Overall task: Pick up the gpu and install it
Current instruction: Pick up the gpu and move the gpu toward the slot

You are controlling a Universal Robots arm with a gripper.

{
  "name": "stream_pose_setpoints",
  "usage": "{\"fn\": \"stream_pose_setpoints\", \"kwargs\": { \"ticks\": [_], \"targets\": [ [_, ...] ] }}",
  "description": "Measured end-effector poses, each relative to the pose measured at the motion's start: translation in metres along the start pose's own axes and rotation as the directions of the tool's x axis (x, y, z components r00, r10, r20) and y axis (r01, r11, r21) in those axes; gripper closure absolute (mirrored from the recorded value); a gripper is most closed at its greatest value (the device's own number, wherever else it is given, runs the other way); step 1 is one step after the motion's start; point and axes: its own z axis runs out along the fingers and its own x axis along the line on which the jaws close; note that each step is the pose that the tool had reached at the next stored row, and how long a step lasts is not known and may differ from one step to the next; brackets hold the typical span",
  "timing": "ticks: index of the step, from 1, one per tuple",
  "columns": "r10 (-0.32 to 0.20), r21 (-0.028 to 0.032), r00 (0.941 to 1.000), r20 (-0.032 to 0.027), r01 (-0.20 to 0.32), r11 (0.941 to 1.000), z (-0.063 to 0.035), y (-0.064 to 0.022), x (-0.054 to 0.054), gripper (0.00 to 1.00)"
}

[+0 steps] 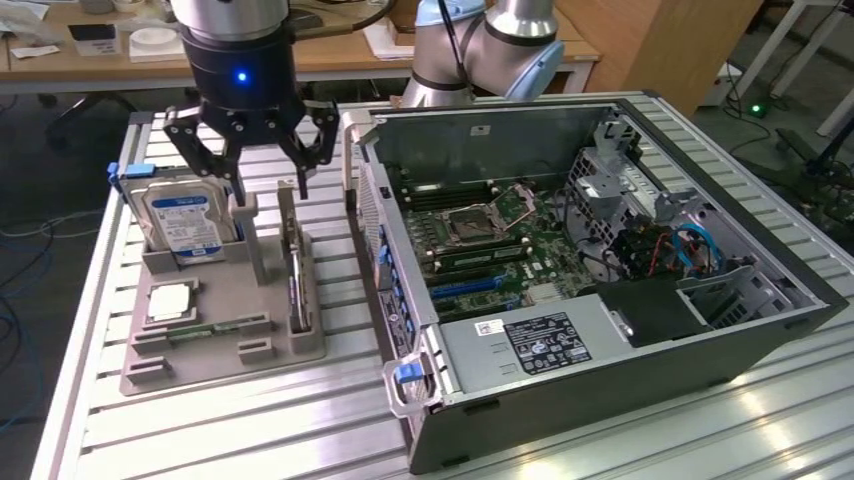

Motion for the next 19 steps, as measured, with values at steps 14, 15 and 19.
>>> {"fn": "stream_pose_setpoints", "kwargs": {
  "ticks": [14, 15, 19],
  "targets": [
    [0.0, 0.0001, 1.0, -0.0002, 0.0, 1.0, 0.0126, -0.0034, 0.0, 0.35],
    [0.0, -0.0001, 1.0, 0.0001, 0.0, 1.0, 0.014, -0.0045, 0.0, 0.35],
    [-0.006, 0.0, 1.0, -0.0003, 0.006, 1.0, 0.0192, -0.0052, 0.0, 0.35]
  ]
}}
